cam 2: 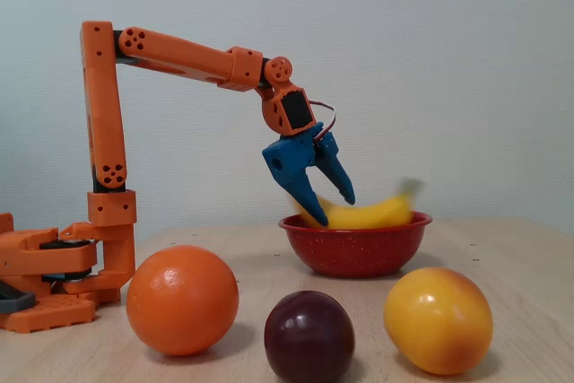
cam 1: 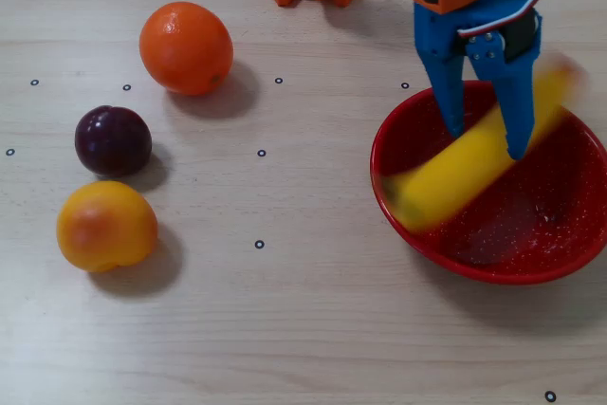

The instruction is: Put banana in the red bowl.

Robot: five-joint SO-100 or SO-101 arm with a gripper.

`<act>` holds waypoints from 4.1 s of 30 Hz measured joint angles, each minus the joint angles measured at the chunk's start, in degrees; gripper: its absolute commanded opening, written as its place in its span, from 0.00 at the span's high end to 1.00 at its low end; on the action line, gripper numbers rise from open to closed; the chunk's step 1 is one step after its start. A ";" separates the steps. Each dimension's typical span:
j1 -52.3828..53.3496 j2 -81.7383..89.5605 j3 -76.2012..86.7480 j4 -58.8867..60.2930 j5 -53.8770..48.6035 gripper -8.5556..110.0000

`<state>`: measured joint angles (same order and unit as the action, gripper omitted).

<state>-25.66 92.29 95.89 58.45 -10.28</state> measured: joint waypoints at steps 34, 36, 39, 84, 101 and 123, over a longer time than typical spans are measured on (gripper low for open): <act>9.67 14.33 -0.09 8.09 1.67 0.93; 10.72 17.23 -0.09 9.14 2.99 0.93; 13.18 22.68 0.26 9.14 4.22 0.93; 24.35 97.65 78.84 13.18 8.88 0.93; 24.35 97.65 79.19 14.24 10.28 0.93; 25.05 97.65 79.19 14.33 12.39 0.93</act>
<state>-0.62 189.93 175.08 72.77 2.11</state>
